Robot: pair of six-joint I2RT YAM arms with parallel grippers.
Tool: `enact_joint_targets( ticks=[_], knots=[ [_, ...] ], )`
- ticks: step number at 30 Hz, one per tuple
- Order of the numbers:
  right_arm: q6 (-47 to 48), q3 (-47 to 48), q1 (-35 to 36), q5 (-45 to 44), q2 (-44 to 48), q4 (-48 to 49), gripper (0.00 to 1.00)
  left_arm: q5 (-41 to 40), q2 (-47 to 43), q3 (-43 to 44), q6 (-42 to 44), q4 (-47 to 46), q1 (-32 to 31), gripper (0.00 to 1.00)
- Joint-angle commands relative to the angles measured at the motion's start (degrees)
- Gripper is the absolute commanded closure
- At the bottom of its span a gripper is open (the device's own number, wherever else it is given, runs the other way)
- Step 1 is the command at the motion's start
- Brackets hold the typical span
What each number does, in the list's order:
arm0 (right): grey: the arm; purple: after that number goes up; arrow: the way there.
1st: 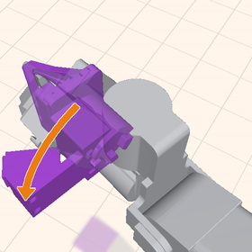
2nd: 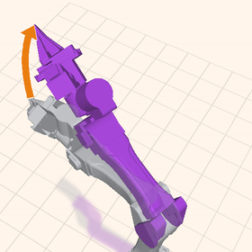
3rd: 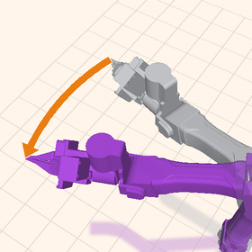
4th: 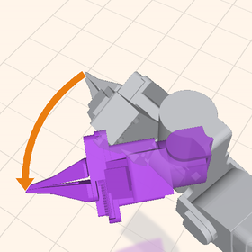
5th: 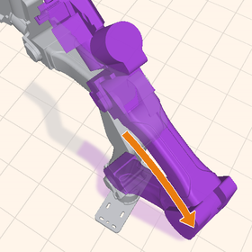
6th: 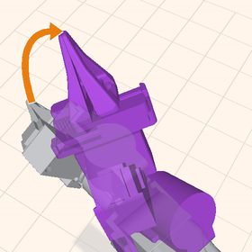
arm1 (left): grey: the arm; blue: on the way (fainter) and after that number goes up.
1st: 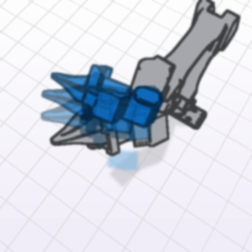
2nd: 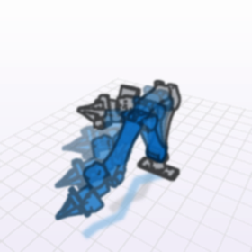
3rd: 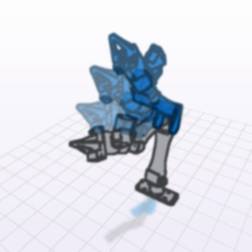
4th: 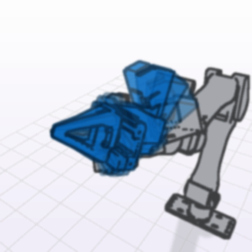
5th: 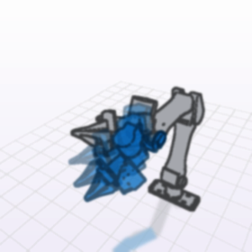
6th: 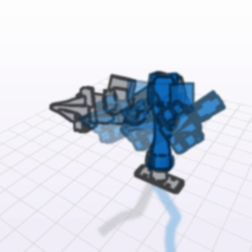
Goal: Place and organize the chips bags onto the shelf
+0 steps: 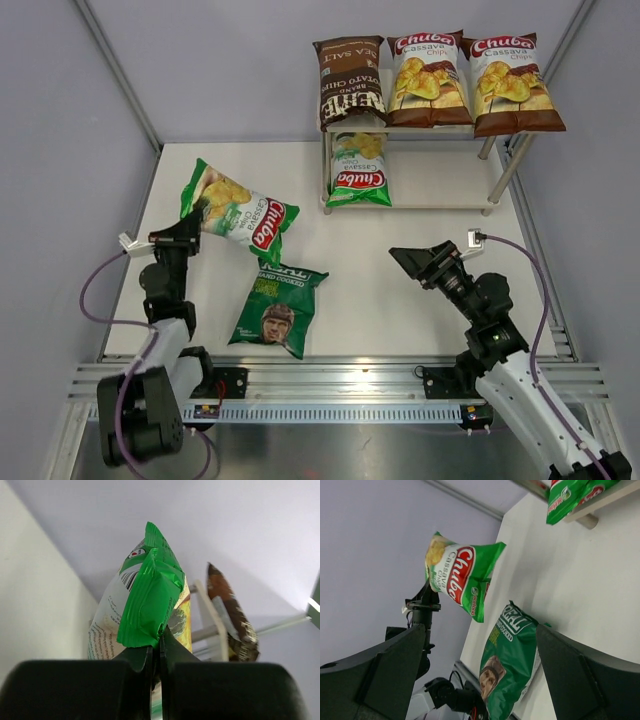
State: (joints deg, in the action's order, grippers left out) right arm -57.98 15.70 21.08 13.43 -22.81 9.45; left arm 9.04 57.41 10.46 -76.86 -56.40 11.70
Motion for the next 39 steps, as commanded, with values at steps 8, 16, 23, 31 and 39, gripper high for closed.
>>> enact_joint_targets(
  ticks=[8,16,23,31,39],
  knots=[
    [-9.45,-1.29,10.09,16.37,-22.62,38.43,0.01,6.68,-39.38,-3.78,-10.31,24.23,-1.50,1.00],
    [1.62,-0.33,31.81,-1.74,-34.57,55.92,0.00,13.02,-46.15,-0.88,-23.06,23.27,-4.40,1.00],
    [7.79,4.50,39.82,-8.86,-42.39,62.69,0.01,13.72,-51.16,2.37,-25.09,29.06,-7.22,1.00],
    [9.11,10.92,41.76,-7.45,-48.82,67.18,0.00,13.73,-54.77,1.85,-26.76,30.30,-8.63,1.00],
    [12.00,15.84,42.81,-7.98,-51.46,66.57,0.01,15.04,-55.30,1.76,-26.76,29.86,-10.65,1.00]
  ],
)
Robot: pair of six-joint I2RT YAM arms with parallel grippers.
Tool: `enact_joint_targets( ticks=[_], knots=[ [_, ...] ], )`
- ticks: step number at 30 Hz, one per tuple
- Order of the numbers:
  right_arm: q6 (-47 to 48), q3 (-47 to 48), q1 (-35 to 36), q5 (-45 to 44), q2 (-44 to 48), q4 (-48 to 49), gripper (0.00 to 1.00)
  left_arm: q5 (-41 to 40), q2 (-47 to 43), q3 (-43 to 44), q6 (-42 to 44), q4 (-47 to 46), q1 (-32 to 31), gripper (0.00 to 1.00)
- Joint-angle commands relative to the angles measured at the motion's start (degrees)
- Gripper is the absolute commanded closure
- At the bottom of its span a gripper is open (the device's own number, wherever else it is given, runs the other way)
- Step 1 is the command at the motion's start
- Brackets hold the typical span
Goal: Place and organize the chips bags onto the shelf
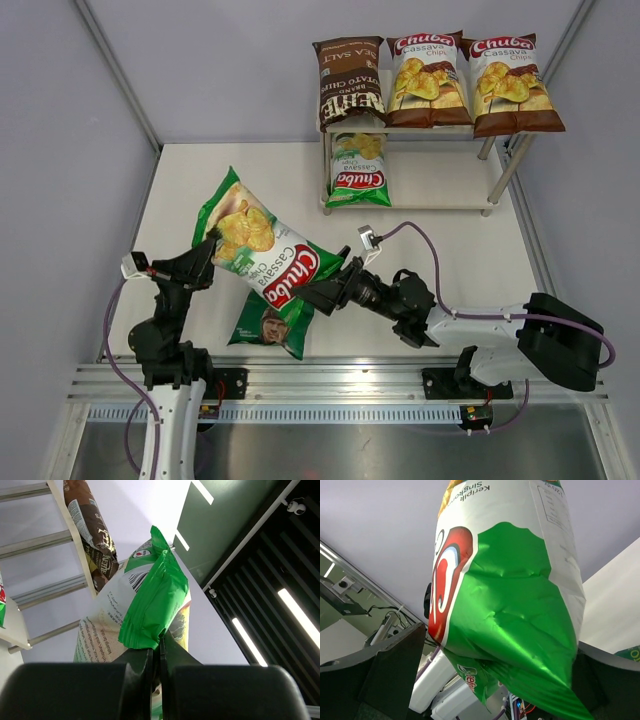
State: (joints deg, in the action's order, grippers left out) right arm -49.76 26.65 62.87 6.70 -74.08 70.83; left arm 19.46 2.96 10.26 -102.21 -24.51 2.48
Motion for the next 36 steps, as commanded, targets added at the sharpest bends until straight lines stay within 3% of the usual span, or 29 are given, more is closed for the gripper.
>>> enact_joint_targets(
  ticks=[1,7,10,11,16,20,21,23,24,27,30,36],
  knots=[
    [4.23,5.33,1.02,-0.90,-0.36,5.28,0.00,5.31,-0.85,1.95,-1.41,-2.03,-1.60,1.00],
    [7.21,7.62,1.11,-0.55,0.95,3.26,0.03,8.30,-0.77,2.66,-0.09,-0.98,-2.04,0.98],
    [8.71,7.36,1.11,-0.20,1.75,3.18,0.18,9.27,-0.68,3.80,2.10,1.12,-2.04,0.91],
    [9.06,7.19,1.03,-0.11,2.01,3.09,0.31,9.45,-0.68,4.15,3.59,1.74,-2.13,0.88],
    [10.20,6.04,1.03,1.73,3.24,3.61,0.55,9.28,-0.76,7.48,8.43,5.25,-2.04,0.79],
    [10.47,5.51,1.02,3.93,4.82,3.18,0.64,8.93,-0.85,10.65,14.39,8.34,-2.04,0.60],
    [10.38,5.43,1.11,4.28,5.26,3.09,0.67,8.84,-0.85,11.18,15.19,9.65,-2.04,0.44],
    [10.12,5.16,1.03,4.99,6.49,1.95,0.69,9.10,-0.59,12.50,17.91,10.01,-2.13,0.30],
    [9.94,4.90,1.03,5.08,7.45,1.69,0.71,9.36,-0.59,12.94,18.80,10.27,-2.04,0.18],
    [9.07,4.72,1.11,5.34,8.86,0.72,0.75,10.77,1.16,14.78,22.66,9.58,-2.13,0.01],
    [8.54,5.16,1.11,5.52,10.62,-2.53,0.82,14.62,3.53,16.02,26.18,4.94,-2.04,0.01],
    [6.69,6.65,1.03,4.72,13.52,-12.10,0.85,20.87,7.93,18.04,31.28,-4.31,-2.04,0.01]
  ],
)
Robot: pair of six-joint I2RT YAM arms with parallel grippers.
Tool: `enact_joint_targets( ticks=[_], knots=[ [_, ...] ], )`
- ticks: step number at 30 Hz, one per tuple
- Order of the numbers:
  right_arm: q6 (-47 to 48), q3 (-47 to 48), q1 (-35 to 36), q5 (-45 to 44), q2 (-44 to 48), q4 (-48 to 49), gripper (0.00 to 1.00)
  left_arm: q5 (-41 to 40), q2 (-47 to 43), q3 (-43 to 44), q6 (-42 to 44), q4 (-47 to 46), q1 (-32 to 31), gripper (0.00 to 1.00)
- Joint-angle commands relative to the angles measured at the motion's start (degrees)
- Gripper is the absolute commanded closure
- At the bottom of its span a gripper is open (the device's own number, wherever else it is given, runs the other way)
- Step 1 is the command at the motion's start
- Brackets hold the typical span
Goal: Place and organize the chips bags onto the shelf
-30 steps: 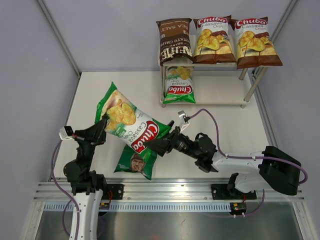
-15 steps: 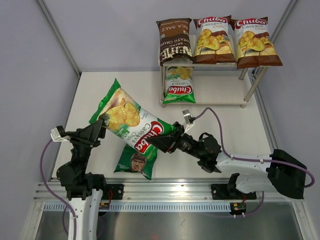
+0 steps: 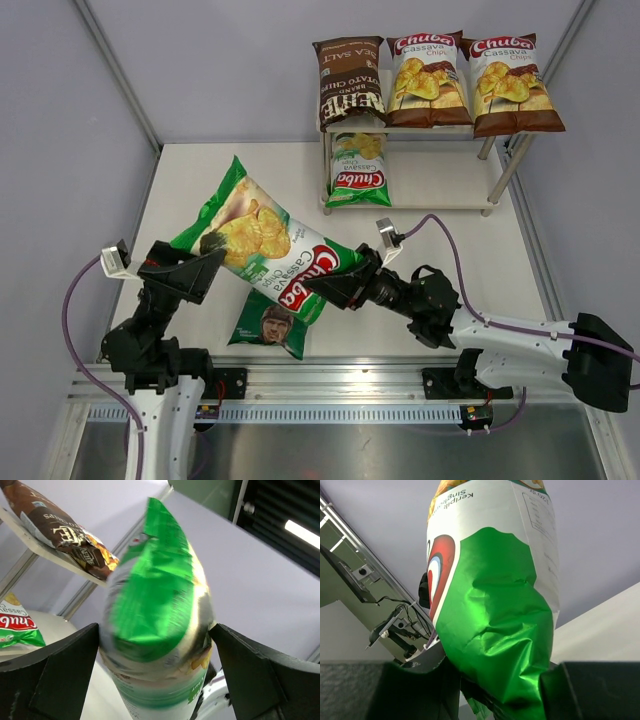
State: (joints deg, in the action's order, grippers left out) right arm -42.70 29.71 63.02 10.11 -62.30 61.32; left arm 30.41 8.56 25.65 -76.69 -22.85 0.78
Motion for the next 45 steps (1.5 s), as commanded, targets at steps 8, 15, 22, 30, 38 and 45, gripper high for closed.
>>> enact_joint_targets(
  ticks=[8,15,22,30,38,45],
  knots=[
    [-2.39,0.88,0.87,-3.93,7.36,-11.82,0.86,11.60,8.22,2.83,11.20,-5.47,-0.42,0.04],
    [-5.90,-5.53,0.96,-23.18,20.44,-26.41,0.88,7.56,9.36,2.39,15.69,-1.32,-0.34,0.01],
    [-11.35,-8.70,0.87,-38.75,29.86,-41.97,0.96,-1.93,12.88,8.97,24.81,20.97,-0.34,0.01],
    [-10.83,-9.32,0.78,-48.94,33.74,-50.68,0.93,-0.28,14.20,18.71,37.54,40.32,-0.34,0.01],
    [-13.81,-5.30,-11.67,-42.57,27.69,-47.08,0.92,1.75,14.30,24.98,50.75,55.71,-0.34,0.01],
    [-17.16,-5.02,-20.92,-32.08,22.66,-41.36,0.93,2.28,9.64,23.84,55.67,58.80,-0.42,0.01]
  ],
)
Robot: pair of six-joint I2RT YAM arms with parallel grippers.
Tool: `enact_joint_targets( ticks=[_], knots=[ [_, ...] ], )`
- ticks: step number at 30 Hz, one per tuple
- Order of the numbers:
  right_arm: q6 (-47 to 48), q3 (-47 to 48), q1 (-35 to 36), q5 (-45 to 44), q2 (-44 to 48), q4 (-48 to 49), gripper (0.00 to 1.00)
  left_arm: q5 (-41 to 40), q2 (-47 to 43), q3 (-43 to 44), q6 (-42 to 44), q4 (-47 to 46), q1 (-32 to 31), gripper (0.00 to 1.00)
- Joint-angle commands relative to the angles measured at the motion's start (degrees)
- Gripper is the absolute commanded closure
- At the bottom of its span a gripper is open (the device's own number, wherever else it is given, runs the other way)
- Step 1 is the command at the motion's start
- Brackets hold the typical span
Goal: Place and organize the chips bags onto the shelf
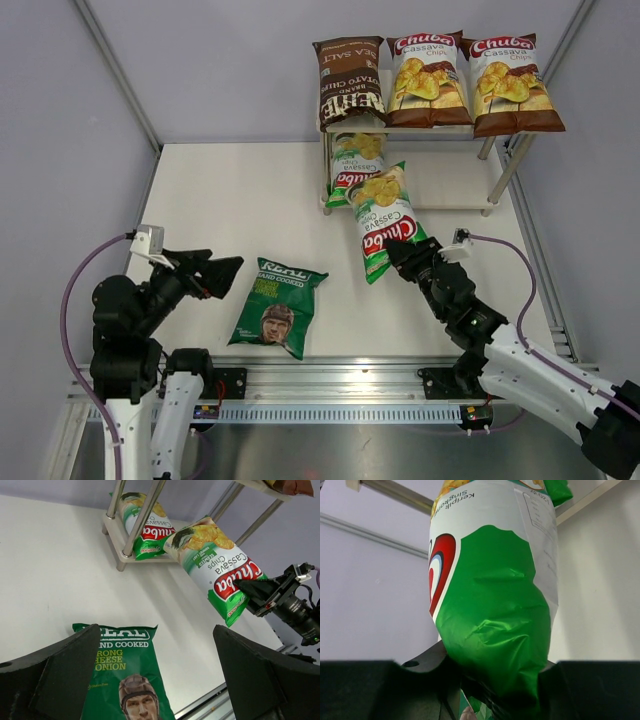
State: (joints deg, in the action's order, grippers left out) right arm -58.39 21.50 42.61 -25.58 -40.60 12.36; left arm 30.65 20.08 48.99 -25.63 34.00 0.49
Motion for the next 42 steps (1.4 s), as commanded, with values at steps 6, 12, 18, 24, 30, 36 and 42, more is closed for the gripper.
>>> enact_joint_targets(
  ticks=[6,12,18,24,30,36,42],
  knots=[
    [-0.06,5.48,-2.61,1.68,5.00,2.76,0.92,1.86,-3.11,-4.07,4.01,0.46,-0.05,0.01],
    [-2.15,9.00,-11.39,9.66,0.80,2.31,0.91,0.99,-3.90,-6.10,4.09,-0.25,-0.05,0.01],
    [-7.00,9.27,-22.21,20.04,-6.24,9.69,0.91,0.72,-5.39,-5.75,4.62,0.28,-0.05,0.01],
    [-4.80,10.94,-31.35,24.00,-9.49,13.21,0.91,-0.33,-4.00,-5.05,4.71,-0.25,-0.14,0.01],
    [-4.80,11.20,-40.05,30.67,-17.48,21.72,0.90,-5.33,-1.88,-3.29,5.50,-0.25,-2.07,0.01],
    [-2.43,12.95,-45.68,37.00,-29.61,34.92,0.90,-11.93,-3.99,-5.66,5.06,-1.21,-2.07,0.01],
    [-1.72,15.59,-46.30,38.33,-41.12,45.02,0.91,-11.23,-7.06,-6.89,4.97,-1.83,-2.07,0.01]
  ],
)
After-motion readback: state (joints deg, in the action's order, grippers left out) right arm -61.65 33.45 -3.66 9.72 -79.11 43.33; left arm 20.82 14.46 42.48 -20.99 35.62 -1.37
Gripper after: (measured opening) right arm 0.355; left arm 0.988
